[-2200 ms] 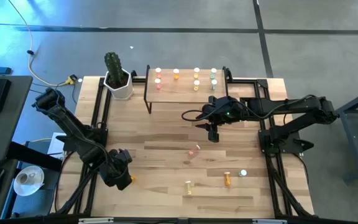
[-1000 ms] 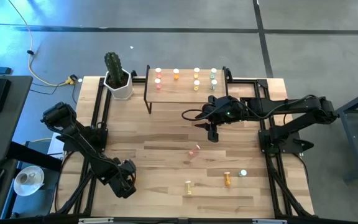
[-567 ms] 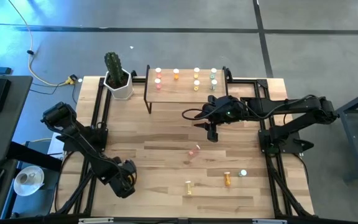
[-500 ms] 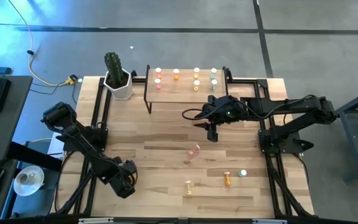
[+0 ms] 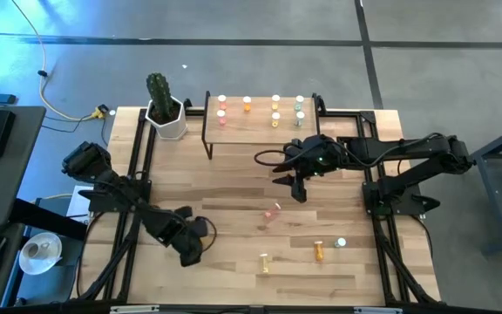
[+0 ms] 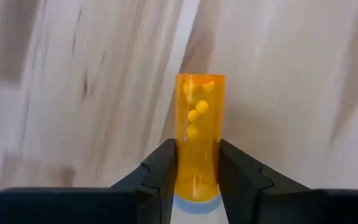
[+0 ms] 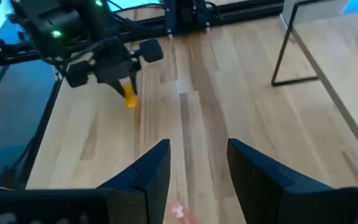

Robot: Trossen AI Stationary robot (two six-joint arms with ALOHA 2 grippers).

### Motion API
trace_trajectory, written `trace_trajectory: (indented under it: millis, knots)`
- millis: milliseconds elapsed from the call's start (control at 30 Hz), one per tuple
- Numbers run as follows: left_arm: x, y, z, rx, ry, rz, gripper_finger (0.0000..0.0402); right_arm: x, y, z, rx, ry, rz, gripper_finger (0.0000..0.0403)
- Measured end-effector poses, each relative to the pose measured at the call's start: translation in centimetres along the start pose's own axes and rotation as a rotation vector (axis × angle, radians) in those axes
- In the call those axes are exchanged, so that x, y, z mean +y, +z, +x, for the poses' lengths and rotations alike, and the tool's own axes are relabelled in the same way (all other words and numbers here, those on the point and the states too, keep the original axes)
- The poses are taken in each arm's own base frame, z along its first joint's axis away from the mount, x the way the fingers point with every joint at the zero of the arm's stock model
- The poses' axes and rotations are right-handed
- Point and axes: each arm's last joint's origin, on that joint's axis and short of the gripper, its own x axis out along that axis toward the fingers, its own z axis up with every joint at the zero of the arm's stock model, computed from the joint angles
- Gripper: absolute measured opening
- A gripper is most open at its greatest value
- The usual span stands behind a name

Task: Pick and place medicine bottles onto shelf by color
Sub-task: Put the left orange pill bottle aligned with the other orange pill bottle on the shelf

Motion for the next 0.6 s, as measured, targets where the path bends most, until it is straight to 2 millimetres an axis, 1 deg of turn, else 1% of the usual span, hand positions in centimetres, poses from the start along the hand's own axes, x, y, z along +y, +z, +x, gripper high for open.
trace_trajectory:
  millis: [133,333,433,600]
  knots:
    - [0.4,2.6,-0.7,-0.085,0.032,0.131,0.009,0.0,-0.3,0.0,0.027,-0.005,0.067,0.0151]
    - [1.0,6.3,-2.3,-0.237,0.162,0.35,0.009,0.1,-0.6,0.0,0.074,0.037,0.18,0.0151]
    - [1.2,7.9,-3.3,-0.308,0.265,0.494,0.009,0.2,-0.6,0.0,0.085,0.074,0.243,0.0151]
    - [1.3,10.2,-4.7,-0.424,0.482,0.704,0.009,0.2,-0.6,0.0,0.094,0.083,0.354,0.0151]
